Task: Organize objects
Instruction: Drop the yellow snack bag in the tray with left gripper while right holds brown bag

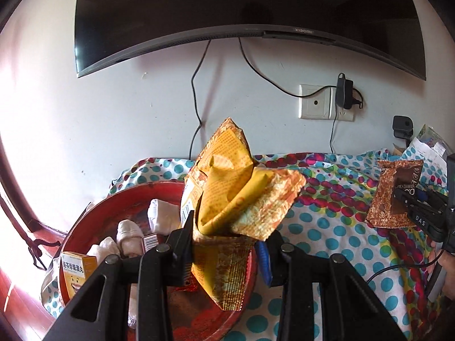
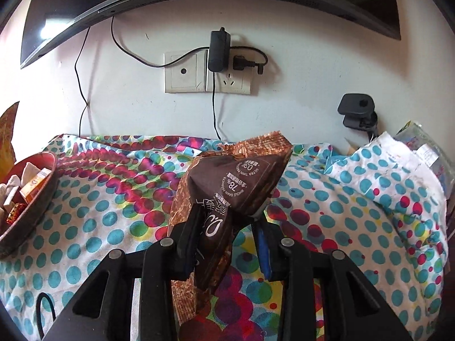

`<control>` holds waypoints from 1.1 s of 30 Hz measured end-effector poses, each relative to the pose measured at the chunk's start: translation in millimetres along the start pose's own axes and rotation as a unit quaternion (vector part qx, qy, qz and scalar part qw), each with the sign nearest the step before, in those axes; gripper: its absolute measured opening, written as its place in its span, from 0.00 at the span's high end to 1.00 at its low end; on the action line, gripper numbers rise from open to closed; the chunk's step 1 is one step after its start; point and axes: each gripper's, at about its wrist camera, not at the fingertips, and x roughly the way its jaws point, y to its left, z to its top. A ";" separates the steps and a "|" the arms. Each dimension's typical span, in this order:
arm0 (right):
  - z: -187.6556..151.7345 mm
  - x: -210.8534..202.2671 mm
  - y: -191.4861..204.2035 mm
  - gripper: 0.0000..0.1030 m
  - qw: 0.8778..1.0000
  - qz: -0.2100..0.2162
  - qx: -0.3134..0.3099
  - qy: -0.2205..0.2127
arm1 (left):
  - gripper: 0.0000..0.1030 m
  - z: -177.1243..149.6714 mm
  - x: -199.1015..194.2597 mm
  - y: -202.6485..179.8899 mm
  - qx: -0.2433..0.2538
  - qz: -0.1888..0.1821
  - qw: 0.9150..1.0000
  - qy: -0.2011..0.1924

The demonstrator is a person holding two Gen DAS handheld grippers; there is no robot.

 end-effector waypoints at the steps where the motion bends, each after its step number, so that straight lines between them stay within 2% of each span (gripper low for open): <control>1: 0.1 -1.7 3.9 0.69 1.000 -0.007 -0.008 -0.004 | 0.64 -1.5 -0.5 5.4 -0.004 -0.001 1.000 -0.001; 5: 0.0 -3.1 12.4 0.69 0.999 -0.024 -0.033 -0.007 | 0.64 -6.1 -1.9 17.3 -0.021 0.000 1.000 -0.004; 9: 0.4 -1.9 13.3 0.68 0.999 -0.030 -0.036 -0.004 | 0.64 -6.9 -4.3 21.0 -0.013 0.023 1.000 -0.011; 11: 0.1 -0.6 12.3 0.68 0.999 -0.031 -0.033 -0.001 | 0.64 -7.0 -4.7 28.1 -0.027 0.016 0.999 -0.013; 18: -0.9 1.5 13.2 0.67 0.999 -0.040 -0.036 0.004 | 0.64 -6.8 -1.2 68.6 -0.079 0.034 0.996 -0.011; 20: -0.9 1.2 15.1 0.67 0.998 -0.045 -0.040 0.003 | 0.64 -9.2 -0.1 80.3 -0.088 0.050 0.995 -0.013; 27: -0.2 1.5 18.7 0.66 0.998 -0.051 -0.046 0.004 | 0.64 -13.8 6.5 106.2 -0.094 0.092 0.991 -0.011; 33: -0.4 3.0 16.5 0.65 0.998 -0.051 -0.043 0.008 | 0.64 -17.1 13.1 110.3 -0.083 0.109 0.991 -0.002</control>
